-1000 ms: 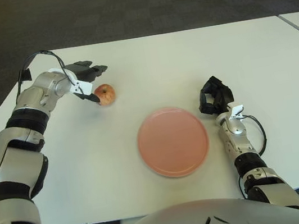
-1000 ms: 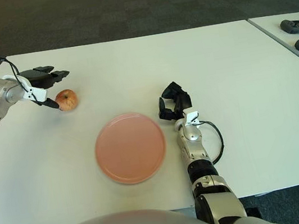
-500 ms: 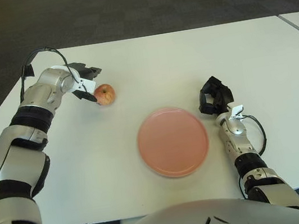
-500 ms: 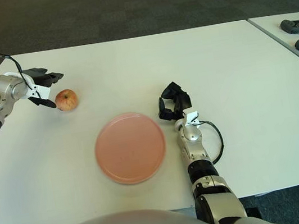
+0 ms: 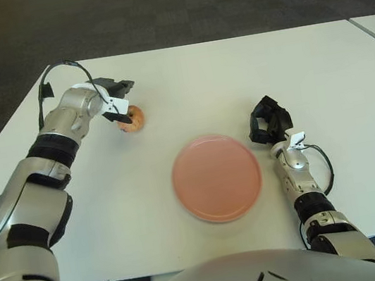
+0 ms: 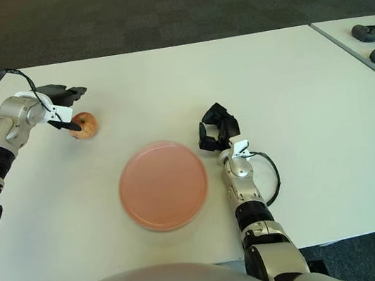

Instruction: Put the apple into the plate.

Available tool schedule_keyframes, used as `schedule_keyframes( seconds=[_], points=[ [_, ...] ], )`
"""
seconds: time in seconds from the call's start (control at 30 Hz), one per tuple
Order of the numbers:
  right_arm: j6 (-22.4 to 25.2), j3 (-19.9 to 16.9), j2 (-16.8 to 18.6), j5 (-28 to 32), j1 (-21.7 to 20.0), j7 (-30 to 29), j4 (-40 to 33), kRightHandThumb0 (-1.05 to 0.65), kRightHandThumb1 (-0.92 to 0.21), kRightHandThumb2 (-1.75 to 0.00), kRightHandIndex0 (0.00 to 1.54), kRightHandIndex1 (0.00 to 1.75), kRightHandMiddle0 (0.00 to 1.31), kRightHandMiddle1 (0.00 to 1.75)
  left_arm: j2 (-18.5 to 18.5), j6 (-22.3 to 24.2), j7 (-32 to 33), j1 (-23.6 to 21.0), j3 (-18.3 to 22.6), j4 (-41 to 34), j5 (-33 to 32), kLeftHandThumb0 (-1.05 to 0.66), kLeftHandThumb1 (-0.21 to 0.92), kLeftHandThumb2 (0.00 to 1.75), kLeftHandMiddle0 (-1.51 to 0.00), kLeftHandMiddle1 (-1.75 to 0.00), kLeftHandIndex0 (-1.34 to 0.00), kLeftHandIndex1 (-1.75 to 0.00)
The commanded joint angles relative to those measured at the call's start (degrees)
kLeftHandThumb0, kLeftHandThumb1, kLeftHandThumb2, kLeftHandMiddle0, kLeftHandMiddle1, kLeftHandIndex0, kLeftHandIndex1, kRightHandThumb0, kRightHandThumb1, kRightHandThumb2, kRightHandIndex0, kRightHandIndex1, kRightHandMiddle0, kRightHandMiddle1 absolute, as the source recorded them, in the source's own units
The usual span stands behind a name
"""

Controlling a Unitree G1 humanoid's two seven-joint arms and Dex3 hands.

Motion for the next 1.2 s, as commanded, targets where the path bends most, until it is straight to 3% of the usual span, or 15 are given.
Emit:
schedule_keyframes(
  seconds=[0.0,0.17,0.47,0.8,1.17],
  points=[
    [3.94,0.20,0.54,-0.36,2.71,-0.59,1.85,-0.47,-0.33,-1.29,1.12,1.75,0.60,1.75,-2.27,-0.08,5.39,-1.02,-0.51,5.91,0.17,-0.82,0.85,0.18,-0.13,-0.02,0.00,0.00],
    [4.55,0.32,0.54,-0.43,3.09,-1.01,1.03,-0.47,-0.33,-1.28,1.12,1.75,0.59,1.75,-5.00,-1.04,14.26,-2.13,-1.05,14.38,0.22,-0.80,0.83,0.16,-0.11,-0.01,0.00,0.00],
    [4.44,0.45,0.58,-0.30,3.36,-1.14,0.69,-0.47,-0.34,-1.28,1.12,1.75,0.59,1.75,-5.97,-3.52,20.07,-2.67,-1.63,18.69,-0.27,-0.84,0.81,0.16,-0.06,0.00,0.00,0.00],
    [4.16,0.58,0.58,-0.50,3.35,-1.53,0.98,-0.47,-0.33,-1.28,1.15,1.75,0.59,1.75,-6.01,-5.51,21.85,-3.77,-3.29,21.15,0.41,-0.85,0.81,0.16,-0.06,0.00,0.00,0.00],
    [4.00,0.54,0.48,0.03,3.36,-1.03,0.98,-0.47,-0.33,-1.28,1.15,1.75,0.59,1.75,-6.97,-4.28,22.21,-4.63,-5.57,24.09,1.18,-0.82,0.81,0.16,-0.10,-0.02,0.00,0.00]
  ],
)
